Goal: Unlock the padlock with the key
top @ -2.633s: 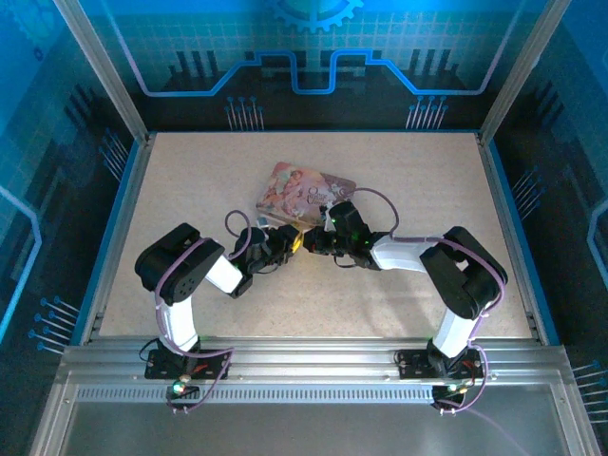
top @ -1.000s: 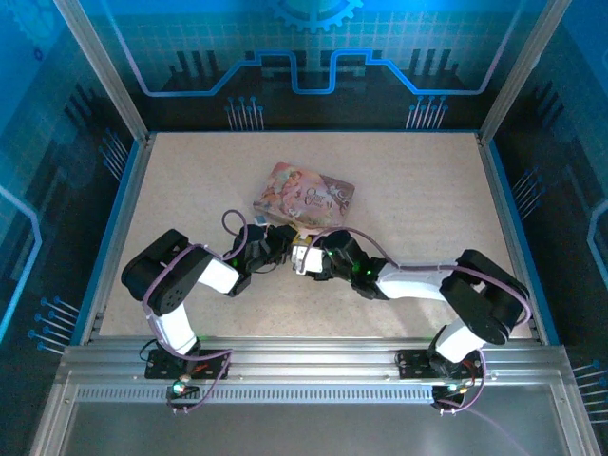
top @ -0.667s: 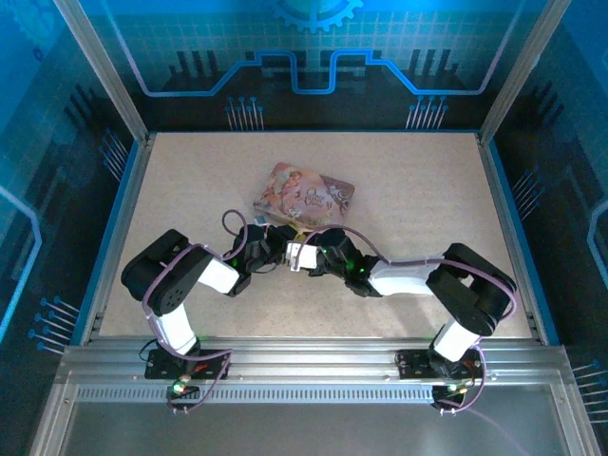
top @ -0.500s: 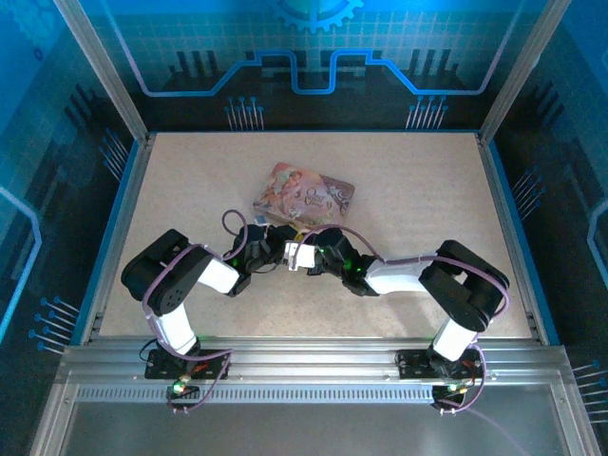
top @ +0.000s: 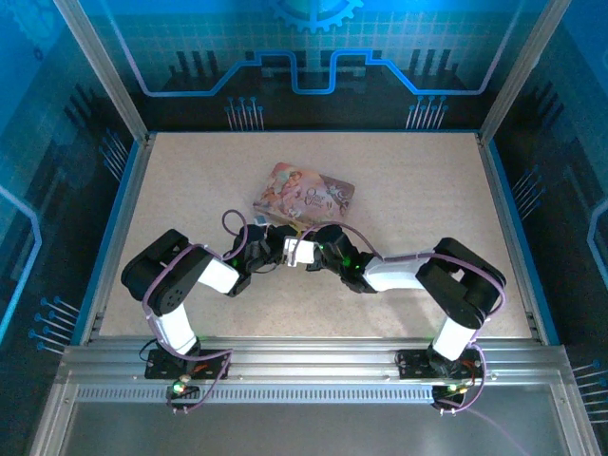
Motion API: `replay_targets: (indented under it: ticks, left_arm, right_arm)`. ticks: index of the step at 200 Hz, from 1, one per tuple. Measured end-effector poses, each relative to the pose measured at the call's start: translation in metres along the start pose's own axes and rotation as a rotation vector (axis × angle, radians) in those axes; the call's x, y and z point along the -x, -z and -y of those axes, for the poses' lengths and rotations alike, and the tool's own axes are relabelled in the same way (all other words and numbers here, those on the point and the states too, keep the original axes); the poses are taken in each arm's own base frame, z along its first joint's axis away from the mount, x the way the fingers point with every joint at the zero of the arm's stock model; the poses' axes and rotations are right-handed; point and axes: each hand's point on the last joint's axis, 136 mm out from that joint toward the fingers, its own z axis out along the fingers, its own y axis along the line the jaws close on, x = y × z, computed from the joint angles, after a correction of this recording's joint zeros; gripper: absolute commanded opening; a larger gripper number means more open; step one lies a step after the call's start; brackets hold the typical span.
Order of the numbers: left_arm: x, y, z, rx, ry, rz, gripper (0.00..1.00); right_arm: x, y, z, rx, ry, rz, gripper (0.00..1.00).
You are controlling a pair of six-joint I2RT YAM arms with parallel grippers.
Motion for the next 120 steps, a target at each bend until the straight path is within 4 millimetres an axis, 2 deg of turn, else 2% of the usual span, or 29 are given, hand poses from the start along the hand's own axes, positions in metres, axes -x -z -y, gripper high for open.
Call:
replay_targets:
  ticks: [71, 120]
  left_arm:
    - [0.0, 0.0, 0.0001, 0.0, 0.0, 0.0, 0.05]
    - [0.0009, 0.0, 0.0, 0.0, 0.0, 0.005, 0.05]
  right_arm:
    - [-0.008, -0.0043, 0.0003, -0.003, 0.008, -0.026, 0.19]
    - [-0.0086, -0.0059, 0.0, 0.001, 0.008, -0.028, 0.08]
